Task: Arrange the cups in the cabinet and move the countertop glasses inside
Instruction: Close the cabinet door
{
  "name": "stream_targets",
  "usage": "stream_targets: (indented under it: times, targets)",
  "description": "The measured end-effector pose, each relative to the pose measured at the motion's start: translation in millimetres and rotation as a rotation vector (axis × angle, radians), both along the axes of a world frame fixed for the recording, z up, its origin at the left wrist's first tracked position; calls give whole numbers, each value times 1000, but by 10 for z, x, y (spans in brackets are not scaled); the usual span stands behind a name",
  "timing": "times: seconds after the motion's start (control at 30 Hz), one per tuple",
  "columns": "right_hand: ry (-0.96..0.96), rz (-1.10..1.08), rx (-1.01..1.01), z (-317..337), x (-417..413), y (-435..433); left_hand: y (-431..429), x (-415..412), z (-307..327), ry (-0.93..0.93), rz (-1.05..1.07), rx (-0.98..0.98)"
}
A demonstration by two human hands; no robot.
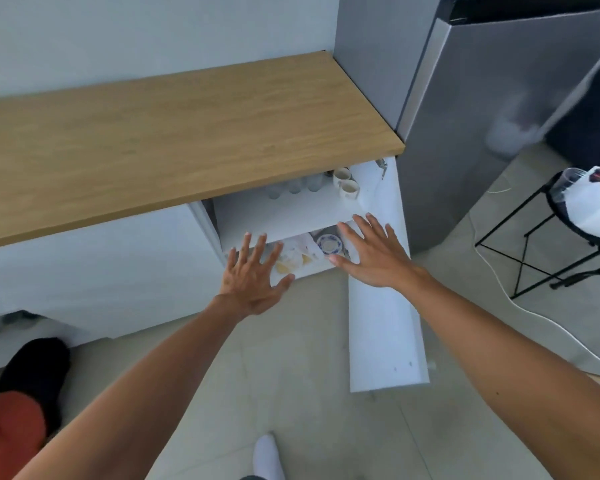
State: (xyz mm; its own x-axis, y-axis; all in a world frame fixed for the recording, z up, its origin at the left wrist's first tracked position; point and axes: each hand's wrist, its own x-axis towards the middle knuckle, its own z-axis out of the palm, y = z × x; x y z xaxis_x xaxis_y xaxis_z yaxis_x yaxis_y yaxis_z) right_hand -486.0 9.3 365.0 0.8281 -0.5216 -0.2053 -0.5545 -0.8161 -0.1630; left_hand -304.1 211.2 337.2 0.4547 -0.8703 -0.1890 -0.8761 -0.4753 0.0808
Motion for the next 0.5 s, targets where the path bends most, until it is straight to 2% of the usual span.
stream_targets:
  times: [0.33, 0.5]
  targets:
    - [-148, -85, 147, -58, -1685, 33, -121, -1662, -219, 75, -38, -23]
    - [-127, -143, 302, -404, -2312, 38, -191, -2413, -398, 241, -16, -36]
